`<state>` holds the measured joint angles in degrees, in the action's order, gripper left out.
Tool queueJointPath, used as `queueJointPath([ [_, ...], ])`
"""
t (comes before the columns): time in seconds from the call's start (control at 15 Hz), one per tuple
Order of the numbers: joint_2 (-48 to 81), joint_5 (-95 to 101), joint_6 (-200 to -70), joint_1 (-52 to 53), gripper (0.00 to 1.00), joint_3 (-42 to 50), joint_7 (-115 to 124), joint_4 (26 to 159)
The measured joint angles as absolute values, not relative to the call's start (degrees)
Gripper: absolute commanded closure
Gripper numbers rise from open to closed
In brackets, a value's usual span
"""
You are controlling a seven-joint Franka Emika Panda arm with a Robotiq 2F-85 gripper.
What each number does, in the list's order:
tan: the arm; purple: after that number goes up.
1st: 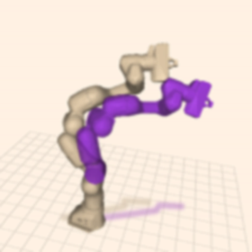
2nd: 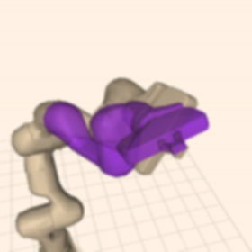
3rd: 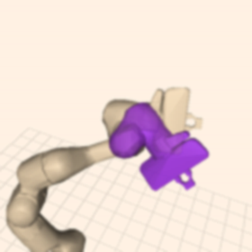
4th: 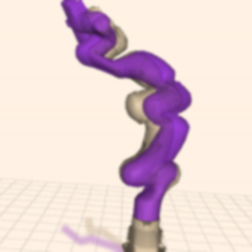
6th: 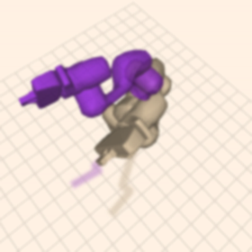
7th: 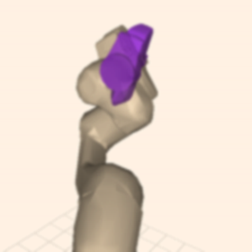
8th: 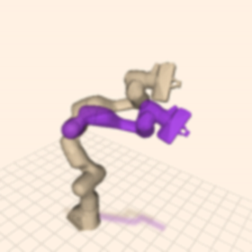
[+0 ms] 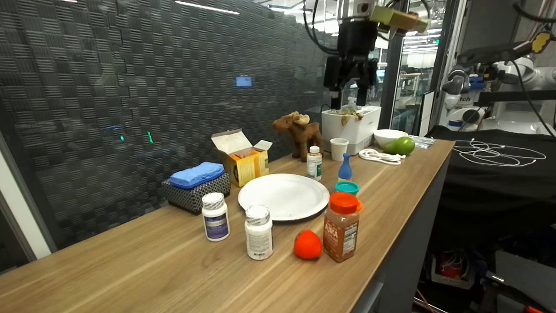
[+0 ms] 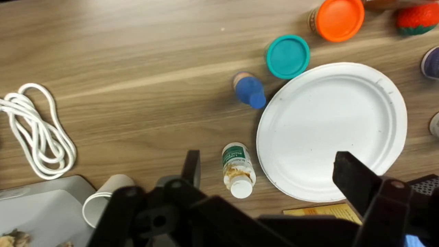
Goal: Pick up the bottles and small containers and put them on the white plate.
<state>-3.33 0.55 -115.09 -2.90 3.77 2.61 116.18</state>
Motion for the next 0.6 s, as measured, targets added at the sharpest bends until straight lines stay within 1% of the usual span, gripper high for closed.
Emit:
queueJointPath([
  [0.33,7.5,0.7,-115.4,-2.5,0.00,2.9,1.7,108.0],
  [0.6,13.7,1.4,-114.8,-2.4,0.00,3.0,1.7,102.8],
])
